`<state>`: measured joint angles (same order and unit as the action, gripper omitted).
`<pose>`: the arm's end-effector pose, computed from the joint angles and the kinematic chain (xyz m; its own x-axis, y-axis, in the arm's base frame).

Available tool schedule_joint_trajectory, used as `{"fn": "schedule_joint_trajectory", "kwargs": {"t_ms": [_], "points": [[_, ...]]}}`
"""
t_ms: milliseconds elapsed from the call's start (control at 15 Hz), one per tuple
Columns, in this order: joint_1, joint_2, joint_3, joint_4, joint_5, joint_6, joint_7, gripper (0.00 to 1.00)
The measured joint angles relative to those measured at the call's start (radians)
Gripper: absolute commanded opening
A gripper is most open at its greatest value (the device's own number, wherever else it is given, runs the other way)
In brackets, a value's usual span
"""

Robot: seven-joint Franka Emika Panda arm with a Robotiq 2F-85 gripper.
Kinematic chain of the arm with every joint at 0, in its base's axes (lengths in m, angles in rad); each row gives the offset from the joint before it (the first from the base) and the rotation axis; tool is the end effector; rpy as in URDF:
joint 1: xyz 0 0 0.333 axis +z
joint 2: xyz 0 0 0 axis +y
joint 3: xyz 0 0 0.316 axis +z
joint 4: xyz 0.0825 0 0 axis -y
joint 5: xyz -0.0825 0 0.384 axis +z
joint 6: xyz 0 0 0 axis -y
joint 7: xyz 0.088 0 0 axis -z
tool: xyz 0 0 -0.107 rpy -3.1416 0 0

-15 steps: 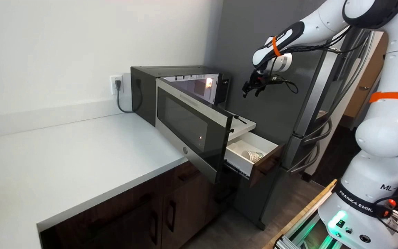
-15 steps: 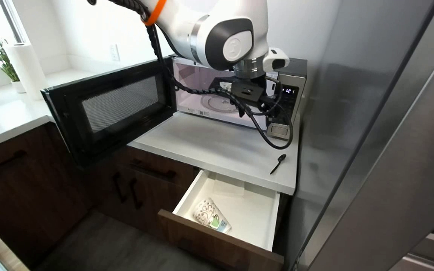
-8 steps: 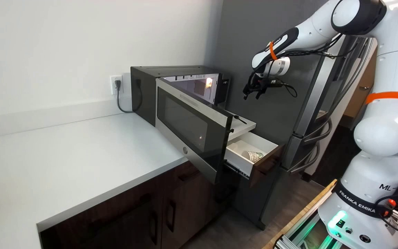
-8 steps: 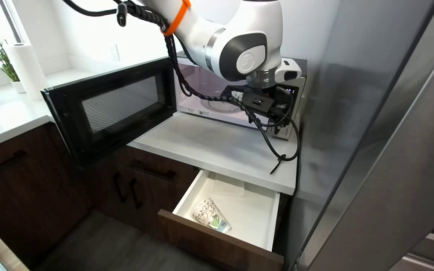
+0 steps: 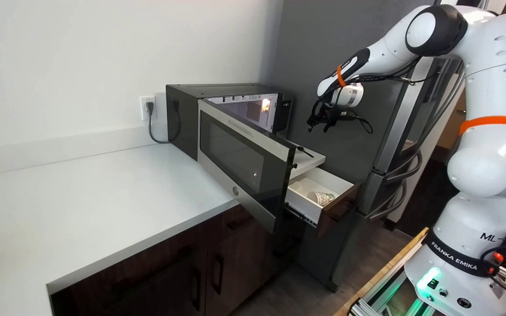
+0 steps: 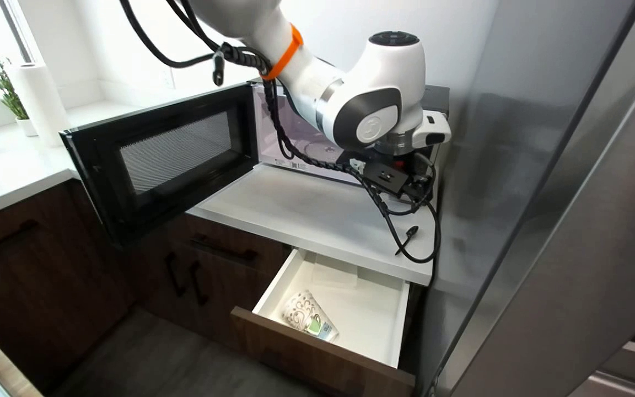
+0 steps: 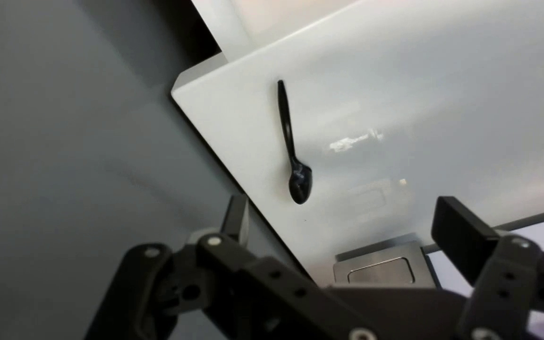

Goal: Pick up the spoon and put it in the drawer

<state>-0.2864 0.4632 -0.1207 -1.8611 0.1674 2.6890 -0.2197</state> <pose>0.6175 -0.2643 0.3096 0.8899 -0.2748 0.3641 -0.2991 -0.9542 0.0110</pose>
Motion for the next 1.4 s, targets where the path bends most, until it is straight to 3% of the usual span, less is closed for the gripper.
{"fn": "schedule_joint_trajectory", "kwargs": {"t_ms": [800,1133,1267,1400], "points": [[-0.067,0.270,0.057,0.141,0.000,0.115,0.030,0.99],[-0.085,0.332,0.090,0.192,0.000,0.121,0.030,0.80],[-0.089,0.351,0.096,0.212,-0.001,0.121,0.028,0.58],[-0.091,0.364,0.099,0.226,-0.003,0.122,0.027,0.48]]}}
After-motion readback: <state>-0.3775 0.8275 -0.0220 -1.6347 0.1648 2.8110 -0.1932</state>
